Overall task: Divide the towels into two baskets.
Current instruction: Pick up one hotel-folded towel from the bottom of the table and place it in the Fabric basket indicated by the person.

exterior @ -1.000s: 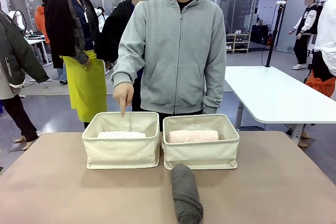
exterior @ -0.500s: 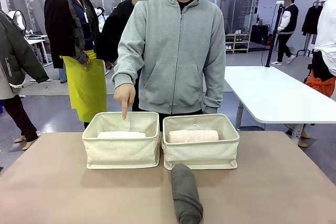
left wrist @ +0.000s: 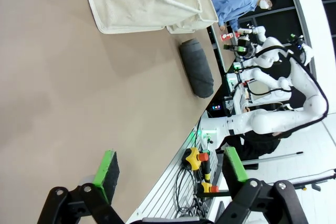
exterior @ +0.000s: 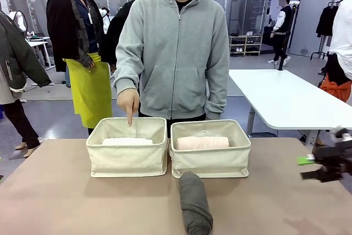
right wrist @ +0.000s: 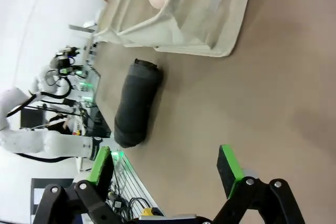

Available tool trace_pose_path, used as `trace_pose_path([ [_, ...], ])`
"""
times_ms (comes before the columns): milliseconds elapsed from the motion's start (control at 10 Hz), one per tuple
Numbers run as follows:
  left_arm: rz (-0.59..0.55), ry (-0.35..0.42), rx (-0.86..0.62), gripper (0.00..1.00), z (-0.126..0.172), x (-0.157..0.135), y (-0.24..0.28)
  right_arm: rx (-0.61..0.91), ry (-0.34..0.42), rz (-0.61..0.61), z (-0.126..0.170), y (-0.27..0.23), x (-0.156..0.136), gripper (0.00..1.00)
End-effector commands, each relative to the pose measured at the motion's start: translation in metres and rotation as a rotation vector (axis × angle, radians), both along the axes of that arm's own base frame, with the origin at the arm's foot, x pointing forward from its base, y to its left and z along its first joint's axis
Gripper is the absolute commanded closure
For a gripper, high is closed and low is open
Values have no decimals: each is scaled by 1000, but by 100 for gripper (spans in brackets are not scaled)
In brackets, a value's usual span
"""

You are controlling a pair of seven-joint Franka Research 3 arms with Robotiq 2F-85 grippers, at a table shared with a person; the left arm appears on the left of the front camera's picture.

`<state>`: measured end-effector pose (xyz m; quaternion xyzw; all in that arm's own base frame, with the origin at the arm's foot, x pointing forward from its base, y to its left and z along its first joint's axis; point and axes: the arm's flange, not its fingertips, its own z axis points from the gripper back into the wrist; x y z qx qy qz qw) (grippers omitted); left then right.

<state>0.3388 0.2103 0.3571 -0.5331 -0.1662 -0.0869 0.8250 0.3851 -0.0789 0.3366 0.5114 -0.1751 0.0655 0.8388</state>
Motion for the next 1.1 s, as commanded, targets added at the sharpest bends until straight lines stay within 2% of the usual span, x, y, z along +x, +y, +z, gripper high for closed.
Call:
trace_pose_path([
  [0, 10, -9, -5, 0, 3, -2, 1, -74, 64, -9, 14, 55, 7, 0],
  [200, 10, -9, -5, 0, 3, -2, 1, -123, 108, 30, 19, 113, 12, 0],
  [300, 10, -9, -5, 0, 3, -2, 1, -177, 100, 55, 16, 139, 14, 0],
  [500, 10, -9, -5, 0, 3, -2, 1, -244, 101, 15, 13, 179, 16, 0],
  [1000, 10, -9, -5, 0, 3, -2, 1, -419, 119, 11, 8, 254, 7, 0],
])
